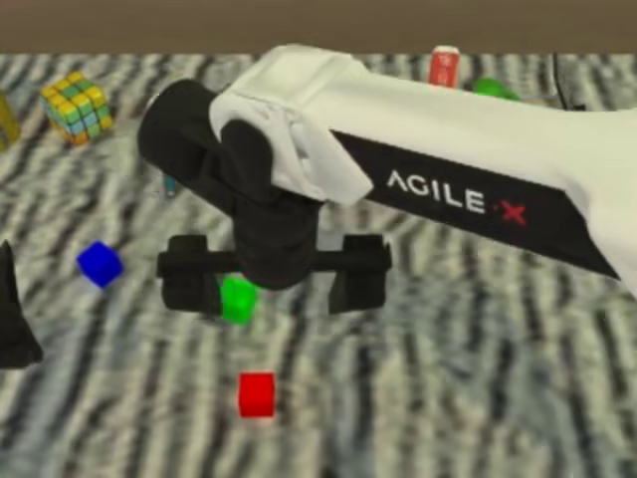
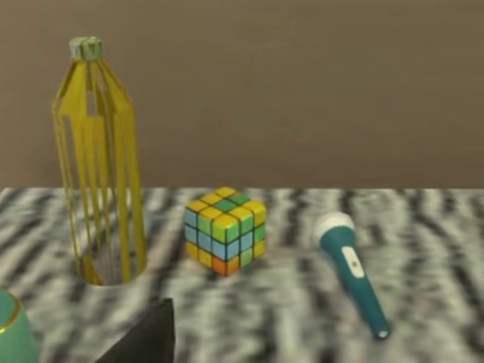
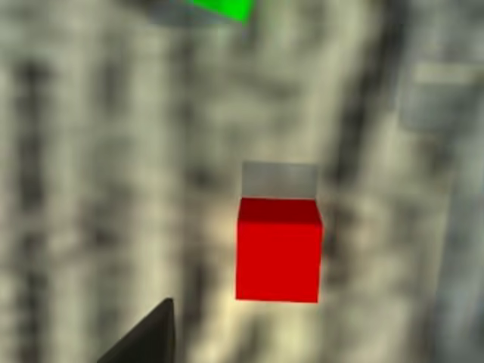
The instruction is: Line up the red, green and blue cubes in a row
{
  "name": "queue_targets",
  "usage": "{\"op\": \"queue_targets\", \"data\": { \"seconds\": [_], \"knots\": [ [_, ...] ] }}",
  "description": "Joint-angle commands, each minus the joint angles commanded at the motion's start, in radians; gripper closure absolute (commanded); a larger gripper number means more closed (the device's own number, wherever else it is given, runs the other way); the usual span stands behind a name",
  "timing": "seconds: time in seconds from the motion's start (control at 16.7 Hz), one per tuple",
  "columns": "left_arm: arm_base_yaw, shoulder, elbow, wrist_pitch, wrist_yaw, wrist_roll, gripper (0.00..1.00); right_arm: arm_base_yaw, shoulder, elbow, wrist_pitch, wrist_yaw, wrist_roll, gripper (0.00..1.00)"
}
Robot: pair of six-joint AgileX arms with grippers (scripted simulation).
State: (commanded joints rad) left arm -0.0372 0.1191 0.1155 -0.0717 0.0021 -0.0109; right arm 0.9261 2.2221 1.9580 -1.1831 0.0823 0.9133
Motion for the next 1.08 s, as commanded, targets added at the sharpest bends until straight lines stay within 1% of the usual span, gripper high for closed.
{"op": "queue_targets", "data": {
  "seconds": [0.12, 0.3, 0.42, 0.54, 0.66, 0.78, 0.9, 1.08],
  "knots": [
    [-0.028, 0.108, 0.098, -0.06, -0.001, -0.009, 0.0, -0.054, -0.132, -0.106, 0.064, 0.028, -0.063, 0.0],
    [-0.079, 0.33, 0.275, -0.173, -0.003, -0.026, 0.0, -0.16, -0.402, -0.314, 0.184, 0.068, -0.176, 0.0],
    [-0.117, 0.512, 0.401, -0.259, -0.004, -0.039, 0.0, -0.243, -0.615, -0.486, 0.276, 0.088, -0.261, 0.0],
    [-0.159, 0.726, 0.536, -0.356, -0.004, -0.052, 0.0, -0.333, -0.842, -0.678, 0.374, 0.099, -0.353, 0.0],
    [-0.202, 0.944, 0.671, -0.456, -0.004, -0.066, 0.0, -0.426, -1.072, -0.882, 0.477, 0.102, -0.447, 0.0],
    [-0.245, 1.153, 0.804, -0.555, -0.003, -0.08, 0.0, -0.518, -1.297, -1.089, 0.583, 0.096, -0.541, 0.0],
    [-0.285, 1.335, 0.927, -0.644, -0.001, -0.093, 0.0, -0.605, -1.505, -1.286, 0.689, 0.082, -0.628, 0.0],
    [-0.342, 1.576, 1.109, -0.767, 0.001, -0.111, 0.0, -0.717, -1.77, -1.541, 0.841, 0.045, -0.74, 0.0]
  ]
}}
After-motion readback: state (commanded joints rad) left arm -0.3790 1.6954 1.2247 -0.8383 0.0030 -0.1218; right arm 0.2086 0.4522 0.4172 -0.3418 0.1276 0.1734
